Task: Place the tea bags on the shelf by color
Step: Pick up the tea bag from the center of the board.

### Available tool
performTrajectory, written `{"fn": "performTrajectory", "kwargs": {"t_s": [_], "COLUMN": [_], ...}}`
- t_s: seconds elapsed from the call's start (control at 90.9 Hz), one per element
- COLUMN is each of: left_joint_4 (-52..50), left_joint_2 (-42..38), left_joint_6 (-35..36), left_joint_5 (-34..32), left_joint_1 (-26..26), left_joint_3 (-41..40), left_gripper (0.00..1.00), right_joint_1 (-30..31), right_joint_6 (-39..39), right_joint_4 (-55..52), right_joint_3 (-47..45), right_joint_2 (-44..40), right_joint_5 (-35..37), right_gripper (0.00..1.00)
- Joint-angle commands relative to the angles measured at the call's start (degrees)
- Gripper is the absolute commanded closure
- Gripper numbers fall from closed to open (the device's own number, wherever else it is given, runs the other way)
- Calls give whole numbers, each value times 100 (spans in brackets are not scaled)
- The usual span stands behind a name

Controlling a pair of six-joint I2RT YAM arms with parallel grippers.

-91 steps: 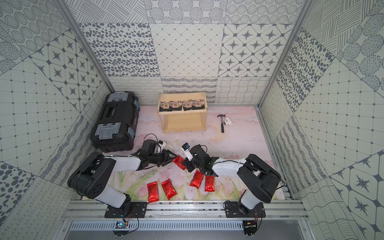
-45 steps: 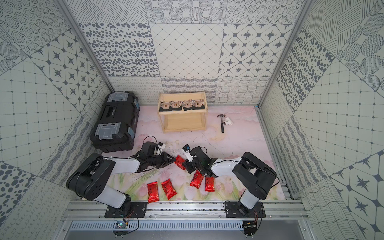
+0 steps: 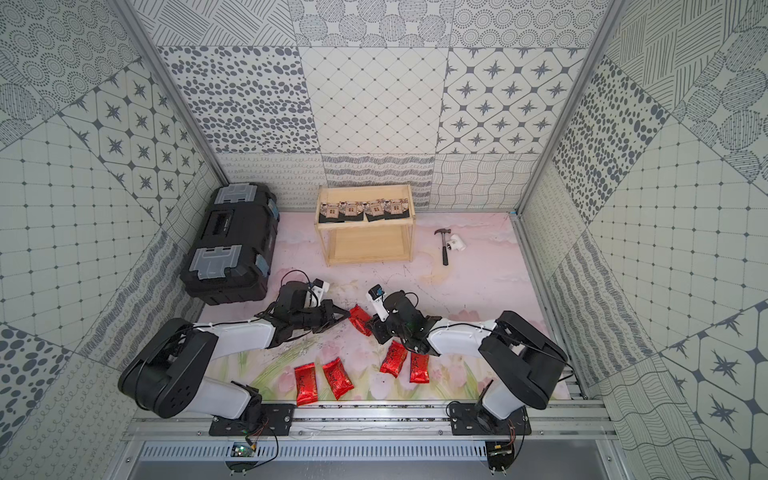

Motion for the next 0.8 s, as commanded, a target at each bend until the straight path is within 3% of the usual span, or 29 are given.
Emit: {"fn": "performTrajectory", "kwargs": {"t_s": [0.0, 0.132, 0.231, 0.363, 0.539, 0.792], "left_joint_4": [-102, 19, 479, 1222, 1906, 2237], "left_joint_2": [-506, -786, -783, -532, -289, -241], "left_joint_6": [37, -186, -515, -1005, -1435, -1715], "left_joint_5": [-340, -417, -285, 99, 431, 612], "left_joint_1": [-24, 24, 153, 319, 416, 545], "left_joint_3": [41, 135, 172, 280, 354, 371], "left_gripper": [100, 100, 100, 100, 100, 100], "right_joint_1": [-45, -102, -357, -968, -1355, -1427], "right_joint_6": [541, 2125, 3607, 5473, 6585, 7077], "right_joint_4": [-72, -394, -415, 426, 1915, 3000], "right_joint_3": [88, 207, 127, -237, -368, -601], "right_joint_2": [-621, -1175, -1478, -1279, -552, -114], "right_joint_5": [570, 1192, 1182, -50, -1507, -1910], "right_gripper": [55, 50, 50, 51, 49, 46]}}
